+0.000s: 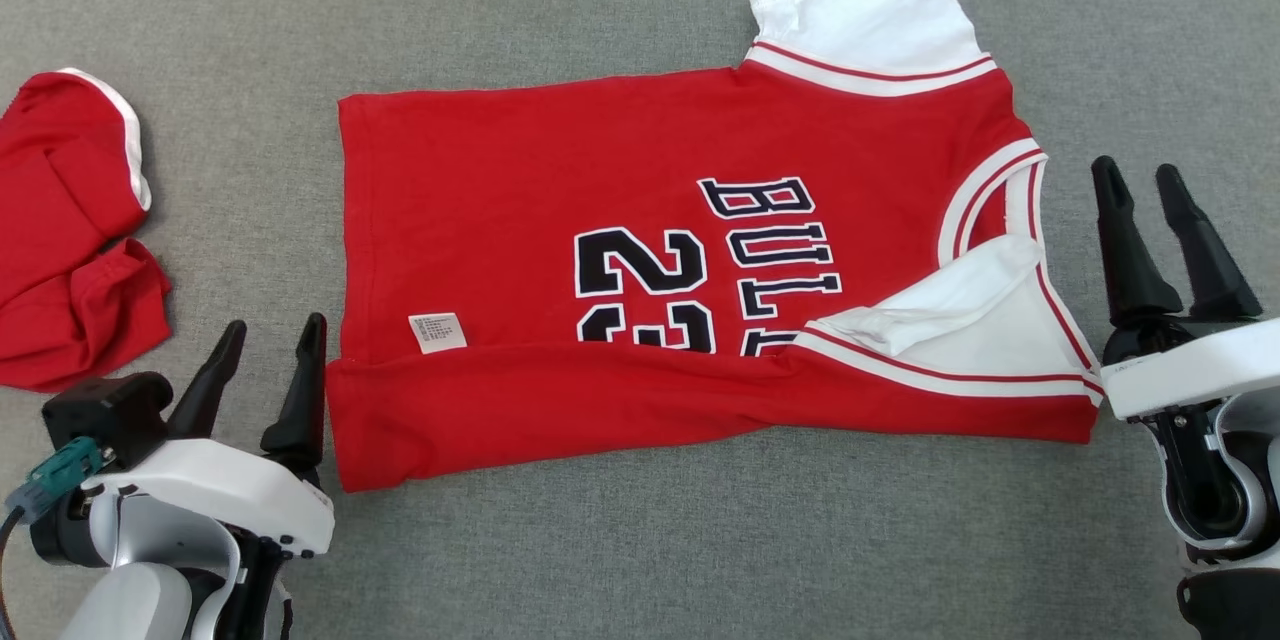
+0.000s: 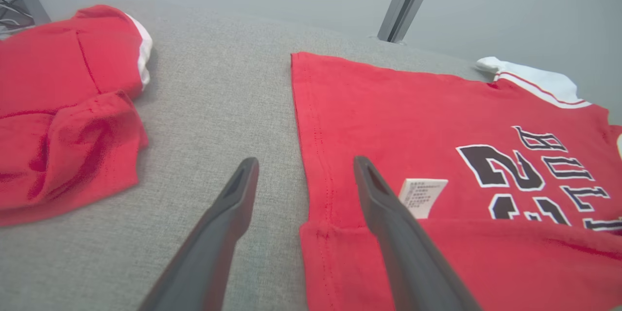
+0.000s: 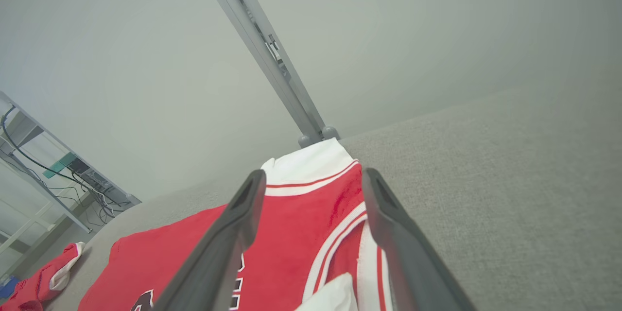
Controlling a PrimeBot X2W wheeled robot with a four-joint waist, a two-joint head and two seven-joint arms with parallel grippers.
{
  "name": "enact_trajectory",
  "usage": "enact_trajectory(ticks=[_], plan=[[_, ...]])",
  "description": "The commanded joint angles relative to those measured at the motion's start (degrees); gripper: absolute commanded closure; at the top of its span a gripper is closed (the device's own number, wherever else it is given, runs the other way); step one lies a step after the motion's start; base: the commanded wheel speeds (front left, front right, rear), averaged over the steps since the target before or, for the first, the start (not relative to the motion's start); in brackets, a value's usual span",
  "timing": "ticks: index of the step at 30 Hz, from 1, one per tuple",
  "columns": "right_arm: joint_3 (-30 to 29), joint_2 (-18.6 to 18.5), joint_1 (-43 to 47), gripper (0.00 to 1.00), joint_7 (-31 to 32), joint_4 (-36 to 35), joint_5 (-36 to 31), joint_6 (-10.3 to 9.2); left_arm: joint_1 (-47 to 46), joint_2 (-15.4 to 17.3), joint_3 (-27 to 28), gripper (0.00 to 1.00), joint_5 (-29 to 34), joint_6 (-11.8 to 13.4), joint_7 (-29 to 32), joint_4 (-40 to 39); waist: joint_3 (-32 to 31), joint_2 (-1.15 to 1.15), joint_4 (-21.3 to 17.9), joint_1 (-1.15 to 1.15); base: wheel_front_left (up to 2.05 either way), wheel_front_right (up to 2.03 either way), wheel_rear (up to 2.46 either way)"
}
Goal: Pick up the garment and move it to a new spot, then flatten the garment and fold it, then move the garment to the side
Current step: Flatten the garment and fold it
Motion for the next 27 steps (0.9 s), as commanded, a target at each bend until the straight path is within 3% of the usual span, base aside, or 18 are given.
enact_trajectory(ticks=[1, 9, 16, 23, 27], plan=[[-0.6, -0.5, 1.0, 0.0, -2.0, -1.0, -2.3, 0.04, -0.7, -0.2, 0.5, 0.0, 1.0, 1.0, -1.5, -0.3, -0.6, 0.0, -0.1, 0.0, 0.0, 0.0, 0.0], [-0.9, 0.3, 5.7, 0.0, -9.4, -5.7, -13.1, 0.04, -2.6, -2.2, 1.8, 0.0, 6.0, 4.6, -11.0, -1.3, -3.9, 0.0, -1.0, 0.0, 0.0, 0.0, 0.0], [-0.7, 2.2, 11.8, 0.0, -9.1, -7.4, -18.9, 0.04, -0.9, -4.1, -0.6, 0.0, 10.4, 6.6, -15.5, 1.0, -6.6, 0.0, -2.6, 0.0, 0.0, 0.0, 0.0], [-1.6, 3.1, 16.2, 0.0, -8.8, -7.5, -21.7, 0.04, 0.4, -7.4, 0.5, 0.0, 9.9, 4.2, -17.5, 4.3, -8.8, 0.0, -3.1, 0.0, 0.0, 0.0, 0.0], [-1.6, 3.8, 17.8, 0.0, -7.9, -7.2, -22.5, 0.04, 1.5, -7.0, 0.8, 0.0, 11.7, 2.7, -17.8, 6.9, -10.2, 0.0, -3.2, 0.0, 0.0, 0.0, 0.0]])
